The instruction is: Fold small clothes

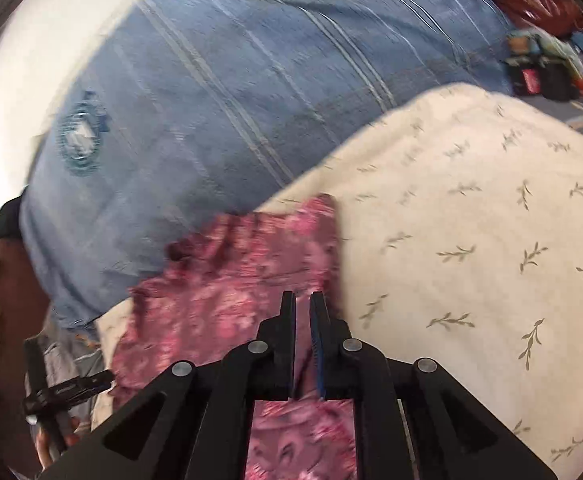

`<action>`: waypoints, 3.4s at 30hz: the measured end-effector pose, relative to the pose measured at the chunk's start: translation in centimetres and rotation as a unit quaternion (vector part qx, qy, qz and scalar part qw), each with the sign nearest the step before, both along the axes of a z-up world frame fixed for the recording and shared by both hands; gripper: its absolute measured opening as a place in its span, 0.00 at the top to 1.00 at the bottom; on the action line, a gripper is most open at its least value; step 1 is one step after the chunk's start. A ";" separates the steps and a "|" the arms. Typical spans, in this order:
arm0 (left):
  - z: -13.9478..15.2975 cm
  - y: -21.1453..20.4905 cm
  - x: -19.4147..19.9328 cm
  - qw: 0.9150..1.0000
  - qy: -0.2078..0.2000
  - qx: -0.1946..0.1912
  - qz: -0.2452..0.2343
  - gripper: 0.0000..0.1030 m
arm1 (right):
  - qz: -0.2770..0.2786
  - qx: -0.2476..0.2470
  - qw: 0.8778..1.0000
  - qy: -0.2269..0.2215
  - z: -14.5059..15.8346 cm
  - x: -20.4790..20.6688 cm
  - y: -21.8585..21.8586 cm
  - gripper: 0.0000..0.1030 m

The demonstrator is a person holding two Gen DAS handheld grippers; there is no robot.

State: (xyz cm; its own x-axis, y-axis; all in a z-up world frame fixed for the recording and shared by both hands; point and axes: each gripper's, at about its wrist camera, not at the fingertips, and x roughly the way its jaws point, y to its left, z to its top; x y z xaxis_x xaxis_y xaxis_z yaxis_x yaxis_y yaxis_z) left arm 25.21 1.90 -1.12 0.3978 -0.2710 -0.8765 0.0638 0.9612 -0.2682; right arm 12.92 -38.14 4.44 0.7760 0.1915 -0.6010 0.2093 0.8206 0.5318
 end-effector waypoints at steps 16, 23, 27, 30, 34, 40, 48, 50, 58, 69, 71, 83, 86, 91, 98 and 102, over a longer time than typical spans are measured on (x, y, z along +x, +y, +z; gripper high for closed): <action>-0.3 4.7 -8.2 0.997 0.057 -0.032 -0.027 0.38 | 0.023 -0.014 0.996 0.081 -2.1 -6.0 0.8 0.71; -2.3 8.0 -17.6 0.989 0.126 -0.025 -0.068 0.37 | 0.015 0.012 0.992 0.122 -4.5 -16.6 -2.4 0.62; -2.8 7.6 -21.4 0.983 0.148 -0.040 -0.101 0.37 | 0.056 0.060 0.988 0.133 -5.3 -20.8 -2.3 0.60; -3.3 6.8 -23.5 0.980 0.155 -0.046 -0.117 0.24 | 0.097 0.079 0.981 0.147 -5.9 -22.9 -1.3 0.52; -4.0 6.2 -25.3 0.973 0.180 -0.055 -0.134 0.23 | 0.169 0.091 0.968 0.159 -6.7 -24.2 1.5 0.51; -4.2 6.5 -26.5 0.972 0.183 -0.051 -0.137 0.24 | 0.254 0.011 0.950 0.179 -7.2 -24.5 6.3 0.53; -4.2 7.7 -26.2 0.968 0.183 -0.121 -0.122 0.94 | 0.261 0.057 0.958 0.101 -4.8 -23.5 5.9 0.90; -3.4 7.8 -25.8 0.967 0.169 -0.149 -0.118 0.94 | 0.247 0.084 0.963 0.069 -4.2 -23.1 5.5 0.90; 0.6 9.0 -22.2 0.946 0.082 -0.304 -0.080 0.94 | 0.198 0.160 0.967 -0.016 -2.2 -20.5 4.3 0.90; 3.0 9.8 -13.2 0.945 0.013 -0.327 -0.015 0.94 | 0.128 0.215 0.965 -0.083 0.0 -13.2 0.2 0.90; 3.6 9.7 -11.0 0.947 0.001 -0.322 -0.006 0.94 | 0.117 0.227 0.963 -0.088 0.0 -11.3 -0.4 0.90; 3.9 7.3 2.2 0.955 -0.020 -0.297 0.018 0.94 | 0.047 0.273 0.958 -0.074 -2.6 0.6 -3.5 0.90; 2.2 6.9 5.8 0.954 -0.008 -0.296 0.041 0.94 | 0.037 0.289 0.953 -0.079 -3.3 3.1 -4.3 0.90; -2.3 6.8 9.6 0.944 0.056 -0.313 0.089 0.94 | 0.001 0.326 0.945 -0.023 -6.5 6.2 -5.3 0.84; -1.0 8.9 10.1 0.918 0.056 -0.376 0.115 0.81 | -0.001 0.392 0.918 -0.063 -4.9 6.4 -7.1 0.62; 1.0 10.7 9.3 0.929 0.034 -0.346 0.127 0.54 | -0.032 0.339 0.939 -0.050 -3.1 6.3 -7.9 0.61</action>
State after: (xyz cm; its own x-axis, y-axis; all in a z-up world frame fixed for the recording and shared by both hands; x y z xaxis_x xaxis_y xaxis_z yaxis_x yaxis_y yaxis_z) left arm 34.51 12.64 -0.15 0.4760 -0.6839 -0.5529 -0.1807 0.5392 -0.8225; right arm 19.18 -46.00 1.35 0.8455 0.4537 -0.2816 0.1680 0.2745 0.9468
